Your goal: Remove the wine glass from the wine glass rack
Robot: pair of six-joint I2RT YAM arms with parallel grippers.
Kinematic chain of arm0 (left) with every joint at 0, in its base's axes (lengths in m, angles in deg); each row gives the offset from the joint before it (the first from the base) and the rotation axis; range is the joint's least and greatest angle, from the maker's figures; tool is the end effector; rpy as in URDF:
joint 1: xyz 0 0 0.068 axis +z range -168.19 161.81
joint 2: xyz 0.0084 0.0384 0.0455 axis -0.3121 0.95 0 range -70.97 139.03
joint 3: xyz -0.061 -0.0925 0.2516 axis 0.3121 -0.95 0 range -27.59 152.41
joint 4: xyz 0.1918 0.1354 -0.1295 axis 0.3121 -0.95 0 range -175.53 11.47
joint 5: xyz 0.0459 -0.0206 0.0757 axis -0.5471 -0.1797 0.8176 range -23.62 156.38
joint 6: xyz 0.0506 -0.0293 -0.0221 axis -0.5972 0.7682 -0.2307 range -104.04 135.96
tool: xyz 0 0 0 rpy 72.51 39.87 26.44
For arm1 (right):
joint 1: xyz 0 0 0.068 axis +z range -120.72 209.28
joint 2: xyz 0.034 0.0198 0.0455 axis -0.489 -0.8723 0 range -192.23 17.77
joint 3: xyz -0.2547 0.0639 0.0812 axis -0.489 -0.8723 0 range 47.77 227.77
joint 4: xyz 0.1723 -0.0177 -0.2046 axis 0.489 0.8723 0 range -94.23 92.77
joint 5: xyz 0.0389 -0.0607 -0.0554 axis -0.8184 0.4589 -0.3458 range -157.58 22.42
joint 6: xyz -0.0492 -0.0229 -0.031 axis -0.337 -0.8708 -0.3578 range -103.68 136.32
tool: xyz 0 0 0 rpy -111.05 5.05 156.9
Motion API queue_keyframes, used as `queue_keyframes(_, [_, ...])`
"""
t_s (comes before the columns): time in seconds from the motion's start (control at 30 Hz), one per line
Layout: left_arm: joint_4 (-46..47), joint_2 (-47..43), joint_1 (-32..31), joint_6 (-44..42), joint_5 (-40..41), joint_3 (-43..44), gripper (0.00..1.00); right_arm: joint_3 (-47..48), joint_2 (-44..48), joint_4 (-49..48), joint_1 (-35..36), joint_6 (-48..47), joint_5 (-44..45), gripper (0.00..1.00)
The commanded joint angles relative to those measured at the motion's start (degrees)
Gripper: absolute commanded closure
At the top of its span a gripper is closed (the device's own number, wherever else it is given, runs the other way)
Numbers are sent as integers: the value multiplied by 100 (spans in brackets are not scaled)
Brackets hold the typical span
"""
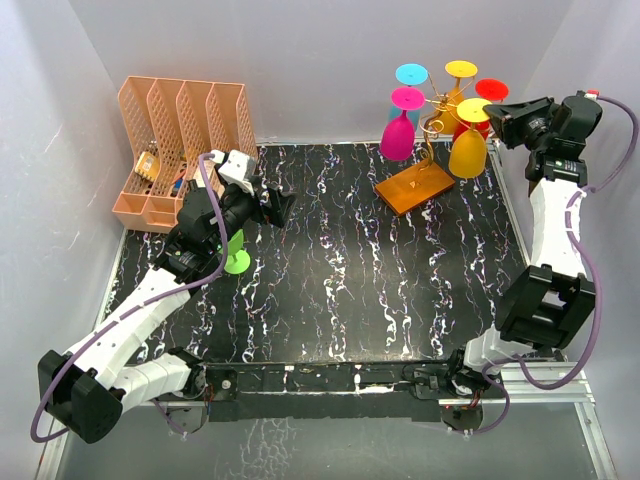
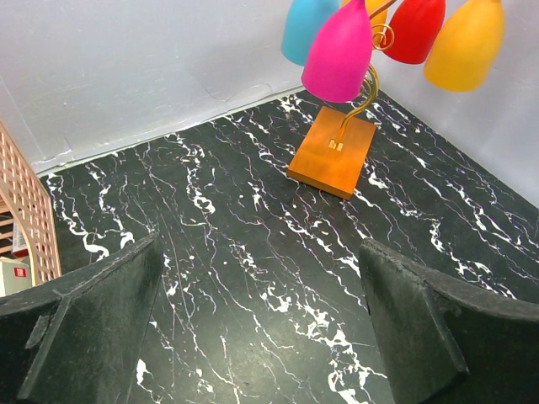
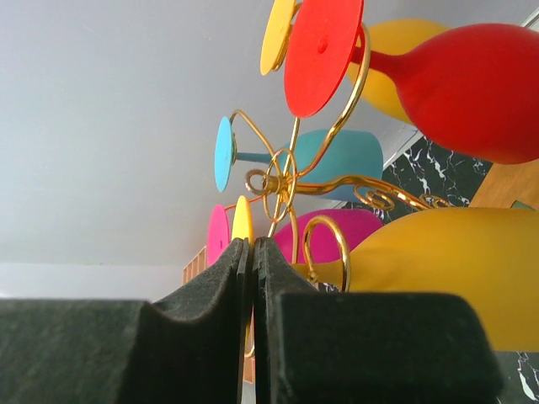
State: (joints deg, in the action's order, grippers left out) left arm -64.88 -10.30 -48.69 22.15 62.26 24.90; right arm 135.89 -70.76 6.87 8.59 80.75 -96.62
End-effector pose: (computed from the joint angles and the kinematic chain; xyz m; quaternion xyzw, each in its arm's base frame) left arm 0.2296 -0.1393 0.3807 0.1675 0.6514 -0.2558 0.6944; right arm 0.3626 -0.1123 0.4147 0.3902 0.6595 0.4083 0.4961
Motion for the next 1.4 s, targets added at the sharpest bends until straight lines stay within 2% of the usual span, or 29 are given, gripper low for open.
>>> queue_keyframes(0.0, [94, -32, -9, -19, -63, 196, 3, 438, -116, -279, 12, 78, 394, 93])
queue_keyframes(0.37, [103, -31, -11, -19, -70, 185, 3, 740, -348, -114, 23, 211, 905, 93])
queue_keyframes(0.6, [96, 13, -14, -17, -64, 192, 3, 906, -220, 422, 26, 99, 1587, 93])
queue_keyframes(0.87, [103, 57, -10, -15, -78, 193, 3, 359, 460, 543, -5, -201, 2713, 93])
queue_keyframes(1.03, [103, 89, -10, 7, -104, 196, 3, 38, 948, 539, -74, -425, 3076, 93])
queue_keyframes(1.27, [102, 127, -14, 21, -107, 190, 3, -967, 2113, 502, -75, -872, 3111, 93])
queue_keyframes(1.37, [103, 157, -17, 38, -107, 183, 3, -1903, 2887, -20, -76, -1036, 2700, 93])
